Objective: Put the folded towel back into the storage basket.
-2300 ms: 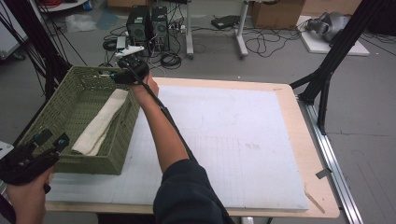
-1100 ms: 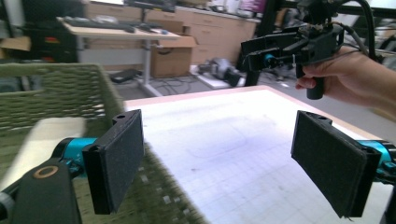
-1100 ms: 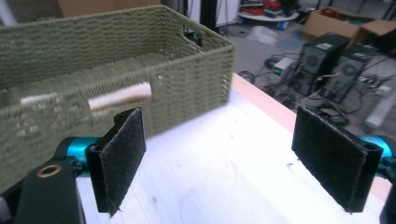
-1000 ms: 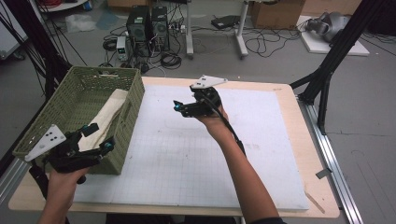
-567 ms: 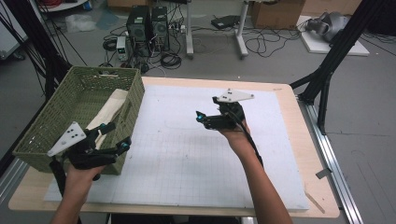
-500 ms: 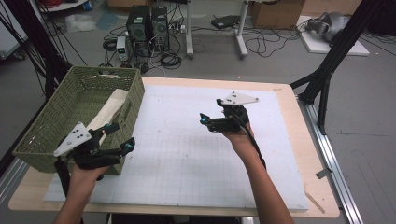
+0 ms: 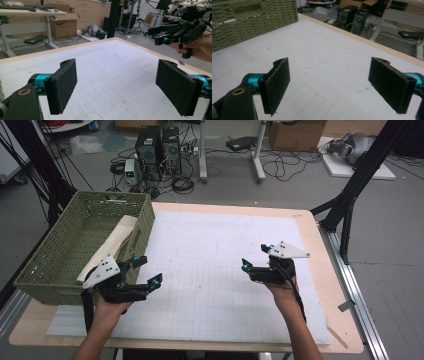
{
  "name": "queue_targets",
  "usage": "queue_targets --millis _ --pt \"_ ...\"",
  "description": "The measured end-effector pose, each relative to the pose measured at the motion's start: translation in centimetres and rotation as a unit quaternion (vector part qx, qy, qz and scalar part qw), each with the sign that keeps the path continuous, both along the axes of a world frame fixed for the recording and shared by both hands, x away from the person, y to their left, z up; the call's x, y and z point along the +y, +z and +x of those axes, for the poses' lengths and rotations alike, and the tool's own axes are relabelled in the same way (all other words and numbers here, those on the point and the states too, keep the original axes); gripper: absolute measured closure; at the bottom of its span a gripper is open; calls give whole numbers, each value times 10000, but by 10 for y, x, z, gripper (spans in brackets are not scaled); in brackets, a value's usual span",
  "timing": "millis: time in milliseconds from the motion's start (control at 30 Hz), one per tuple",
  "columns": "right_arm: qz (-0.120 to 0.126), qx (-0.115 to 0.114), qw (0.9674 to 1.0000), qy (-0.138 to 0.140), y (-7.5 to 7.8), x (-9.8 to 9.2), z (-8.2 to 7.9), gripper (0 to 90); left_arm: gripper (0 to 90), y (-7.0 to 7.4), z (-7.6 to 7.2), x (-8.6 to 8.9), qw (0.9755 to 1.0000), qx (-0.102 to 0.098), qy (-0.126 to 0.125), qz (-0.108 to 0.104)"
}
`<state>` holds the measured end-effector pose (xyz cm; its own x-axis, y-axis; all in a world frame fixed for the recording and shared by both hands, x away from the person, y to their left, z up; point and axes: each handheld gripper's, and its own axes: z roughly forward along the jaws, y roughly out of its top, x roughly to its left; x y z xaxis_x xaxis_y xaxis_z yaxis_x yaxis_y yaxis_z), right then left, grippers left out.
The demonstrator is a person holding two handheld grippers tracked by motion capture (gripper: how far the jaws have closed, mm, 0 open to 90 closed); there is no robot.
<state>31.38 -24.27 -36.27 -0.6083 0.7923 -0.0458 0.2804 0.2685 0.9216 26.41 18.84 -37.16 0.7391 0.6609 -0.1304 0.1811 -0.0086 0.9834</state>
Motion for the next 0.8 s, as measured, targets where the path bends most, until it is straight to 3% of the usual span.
queue_targets --millis 400,800 --pt "-131 57 9991 -412 -23 -27 -29 164 178 -14 8 -16 9998 77 -145 96" --pt "-114 29 9978 -646 -41 -45 -42 164 179 -24 13 -28 9995 83 -260 170"
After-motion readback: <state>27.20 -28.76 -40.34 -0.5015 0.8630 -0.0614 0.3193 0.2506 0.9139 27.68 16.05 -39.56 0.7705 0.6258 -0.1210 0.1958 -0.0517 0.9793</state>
